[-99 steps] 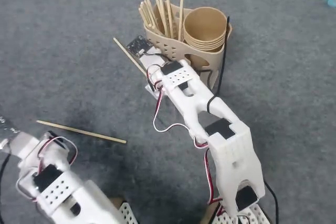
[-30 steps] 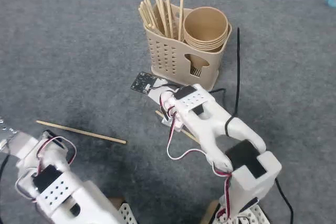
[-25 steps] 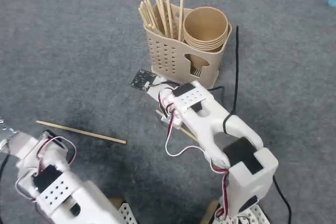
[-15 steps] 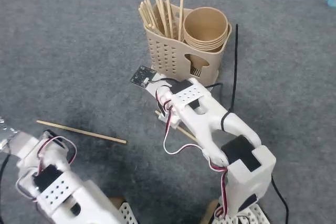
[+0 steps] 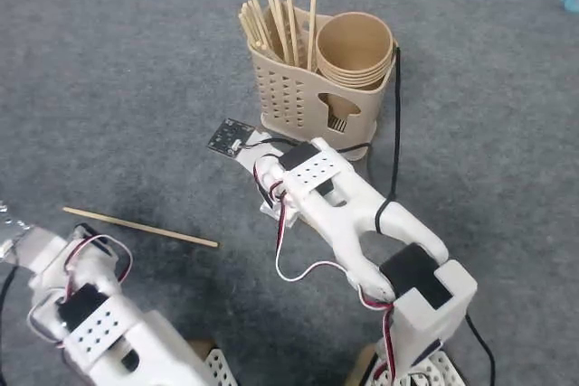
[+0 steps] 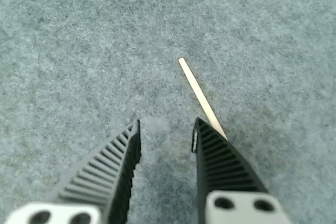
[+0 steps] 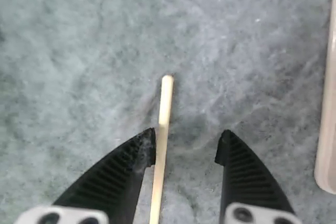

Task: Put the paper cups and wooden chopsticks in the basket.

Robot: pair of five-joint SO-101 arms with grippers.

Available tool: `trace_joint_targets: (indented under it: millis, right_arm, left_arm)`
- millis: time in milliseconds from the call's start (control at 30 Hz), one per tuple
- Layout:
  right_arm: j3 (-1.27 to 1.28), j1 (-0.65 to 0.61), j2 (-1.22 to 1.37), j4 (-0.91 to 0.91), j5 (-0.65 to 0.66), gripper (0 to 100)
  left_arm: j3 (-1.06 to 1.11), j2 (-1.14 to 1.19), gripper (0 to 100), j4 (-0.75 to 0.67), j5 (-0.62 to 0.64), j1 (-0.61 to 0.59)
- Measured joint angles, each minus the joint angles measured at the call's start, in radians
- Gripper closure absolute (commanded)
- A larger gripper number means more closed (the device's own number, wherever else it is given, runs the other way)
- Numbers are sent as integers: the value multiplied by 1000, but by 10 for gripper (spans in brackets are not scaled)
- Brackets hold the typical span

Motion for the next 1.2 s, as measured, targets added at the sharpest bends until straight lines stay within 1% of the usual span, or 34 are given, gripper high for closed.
trace_joint_targets:
  millis: [67, 100, 267, 400, 500, 633, 767, 967, 1100, 1200]
  right_arm:
    - [0, 0, 52, -14, 0, 804]
    - [-3, 0, 72, -23, -2, 825]
    - [-52, 20, 103, -17, 23, 992]
    - [-75, 28, 107, -9, 23, 991]
    - [-63, 28, 64, 37, 23, 991]
    - [-61, 26, -78, 137, 23, 991]
    - [-60, 18, -293, 233, -15, 991]
    - [-54, 17, -603, 319, -120, 991]
    - [60, 17, -767, 315, -169, 991]
    - [176, 20, -876, 232, -173, 991]
  left_arm:
    - [0, 0, 844, 0, 0, 0]
    - [0, 0, 844, 0, 0, 0]
    - [0, 0, 844, 0, 0, 0]
    - [0, 0, 844, 0, 0, 0]
    - [0, 0, 844, 0, 0, 2]
    - [0, 0, 844, 0, 0, 0]
    - [0, 0, 844, 0, 0, 0]
    - [0, 0, 844, 0, -14, 0]
    - [0, 0, 844, 0, -15, 0]
    - [0, 0, 844, 0, -15, 0]
